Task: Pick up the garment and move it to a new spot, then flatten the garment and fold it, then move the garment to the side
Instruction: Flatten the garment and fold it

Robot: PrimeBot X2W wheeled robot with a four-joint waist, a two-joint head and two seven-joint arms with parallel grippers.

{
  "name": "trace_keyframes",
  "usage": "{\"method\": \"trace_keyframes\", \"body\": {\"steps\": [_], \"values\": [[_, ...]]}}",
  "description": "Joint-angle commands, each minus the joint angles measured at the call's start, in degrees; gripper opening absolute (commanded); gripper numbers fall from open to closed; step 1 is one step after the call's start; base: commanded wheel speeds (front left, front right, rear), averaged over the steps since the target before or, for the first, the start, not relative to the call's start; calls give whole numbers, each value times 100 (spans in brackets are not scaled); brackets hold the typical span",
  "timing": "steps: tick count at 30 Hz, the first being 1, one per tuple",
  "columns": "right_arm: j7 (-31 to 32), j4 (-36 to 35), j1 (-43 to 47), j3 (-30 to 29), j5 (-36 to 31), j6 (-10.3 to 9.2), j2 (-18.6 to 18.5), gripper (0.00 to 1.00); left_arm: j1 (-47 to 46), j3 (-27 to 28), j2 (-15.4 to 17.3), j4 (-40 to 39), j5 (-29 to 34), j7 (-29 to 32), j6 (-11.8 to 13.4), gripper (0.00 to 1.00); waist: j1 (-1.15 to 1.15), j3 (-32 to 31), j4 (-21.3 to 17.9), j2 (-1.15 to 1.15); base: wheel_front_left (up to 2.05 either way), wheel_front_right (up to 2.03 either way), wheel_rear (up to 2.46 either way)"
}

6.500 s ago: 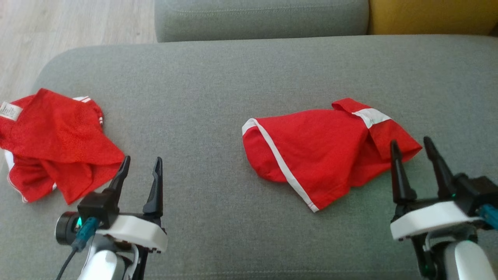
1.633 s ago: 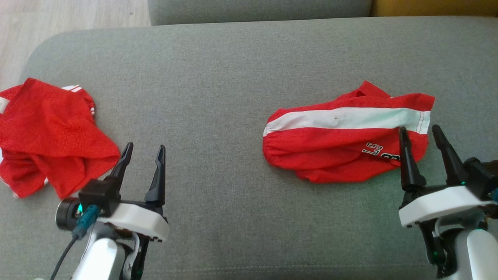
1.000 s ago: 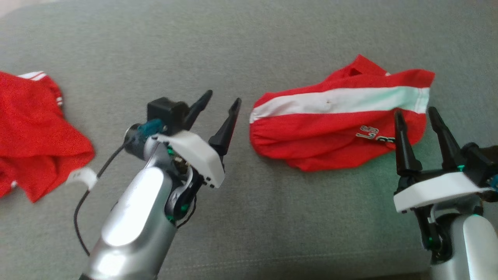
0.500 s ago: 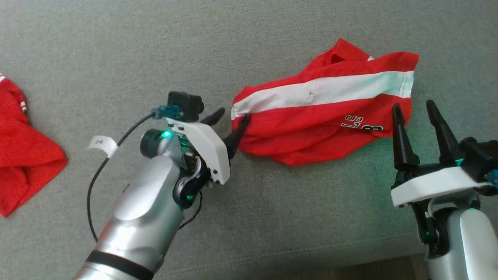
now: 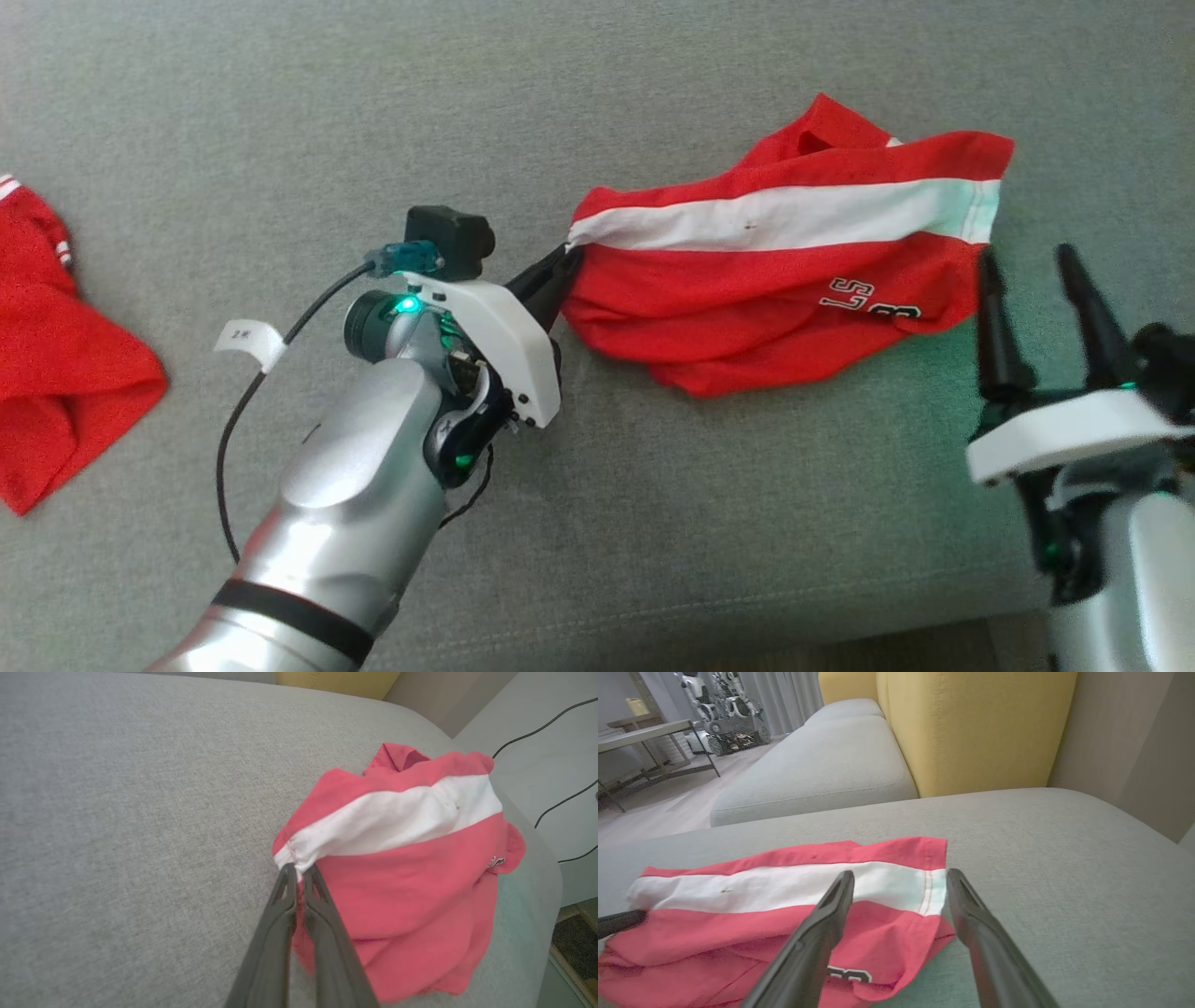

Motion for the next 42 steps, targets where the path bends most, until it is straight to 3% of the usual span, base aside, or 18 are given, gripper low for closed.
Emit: {"method": "trace_keyframes", "body": {"steps": [1,11,24,25,26,27,28,42], "values": [[53,-91,-274,0,-37,-4,-128,100,-258,96,55,-151,50,-79,-21,0,0,-2,35,0,0,0,0],[640,947,-1047,-296,193,-4,-680,100,-334,-65,54,-297,124,-234,8,0,0,155,283,0,0,0,0],[1646,1686,-1545,33,952,-4,-905,100,-392,-149,67,-364,121,-341,62,0,0,302,367,0,0,0,0],[1682,1693,-1558,50,1000,-4,-924,87,-396,-153,69,-368,120,-347,65,0,0,312,369,0,0,0,0],[1702,1698,-1567,66,1039,-4,-941,42,-400,-156,73,-370,120,-354,68,0,0,319,370,0,0,0,0],[1720,1701,-1573,88,1080,-4,-955,18,-402,-158,76,-372,118,-363,70,0,0,324,369,0,0,0,0],[1714,1698,-1575,102,1099,-4,-976,0,-404,-161,80,-371,118,-371,72,0,0,327,371,0,0,0,0],[1375,982,-1309,90,1105,-4,-954,0,-285,-137,234,-481,77,-520,148,0,0,122,284,0,0,0,0]]}}
